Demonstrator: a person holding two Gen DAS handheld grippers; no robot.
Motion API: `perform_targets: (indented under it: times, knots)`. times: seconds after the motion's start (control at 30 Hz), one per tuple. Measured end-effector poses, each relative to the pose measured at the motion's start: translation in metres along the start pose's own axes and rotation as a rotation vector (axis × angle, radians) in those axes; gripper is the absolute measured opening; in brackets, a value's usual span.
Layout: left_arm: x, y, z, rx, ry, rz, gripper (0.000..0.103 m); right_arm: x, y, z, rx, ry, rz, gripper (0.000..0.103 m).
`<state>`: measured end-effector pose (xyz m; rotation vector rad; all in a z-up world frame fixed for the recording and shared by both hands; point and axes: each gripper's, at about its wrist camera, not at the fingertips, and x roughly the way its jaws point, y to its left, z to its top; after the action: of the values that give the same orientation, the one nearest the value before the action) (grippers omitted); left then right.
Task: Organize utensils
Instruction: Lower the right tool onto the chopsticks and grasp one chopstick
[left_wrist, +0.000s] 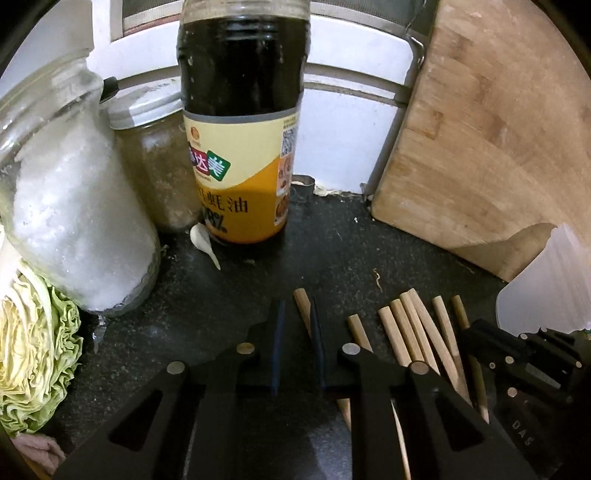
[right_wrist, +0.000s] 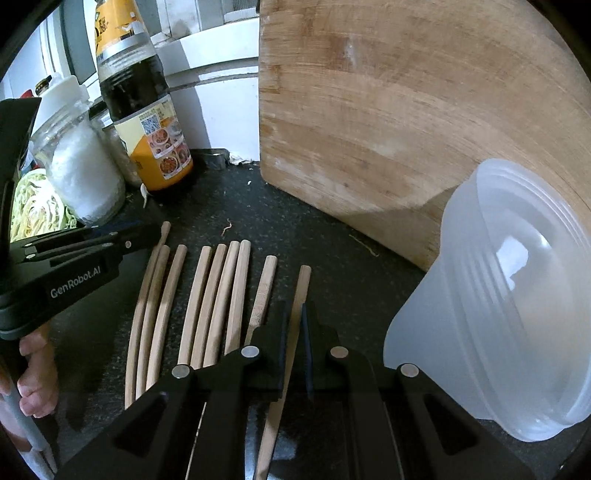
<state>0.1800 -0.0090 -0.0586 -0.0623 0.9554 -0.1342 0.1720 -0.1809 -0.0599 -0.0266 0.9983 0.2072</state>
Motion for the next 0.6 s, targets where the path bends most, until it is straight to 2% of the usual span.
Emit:
perform_targets:
  times: [0.1,0.23,0.33,0.47,0.6]
  knots:
    - [0.002,0.000,0.000,-0.001,0.000,-0.005,0.013,0.000,0.003,-0.001,-0.014,-0.003,-0.007,0.008]
    - [0.001,0.001,0.000,-0.002,0.017,-0.055,0.013,-0.001,0.008,-0.003,-0.043,-0.012,-0.031,0.008]
    - [0.001,-0.005,-0.001,0.025,0.002,-0.014,0.013,-0.003,0.010,-0.005,-0.054,-0.013,-0.028,0.008]
    - [0.002,-0.008,-0.001,0.028,-0.003,-0.001,0.013,-0.005,0.010,-0.007,-0.059,-0.005,0.003,0.008]
    - [0.009,-0.009,0.002,0.037,0.019,-0.002,0.015,-0.011,0.009,-0.006,-0.041,0.003,0.070,0.008]
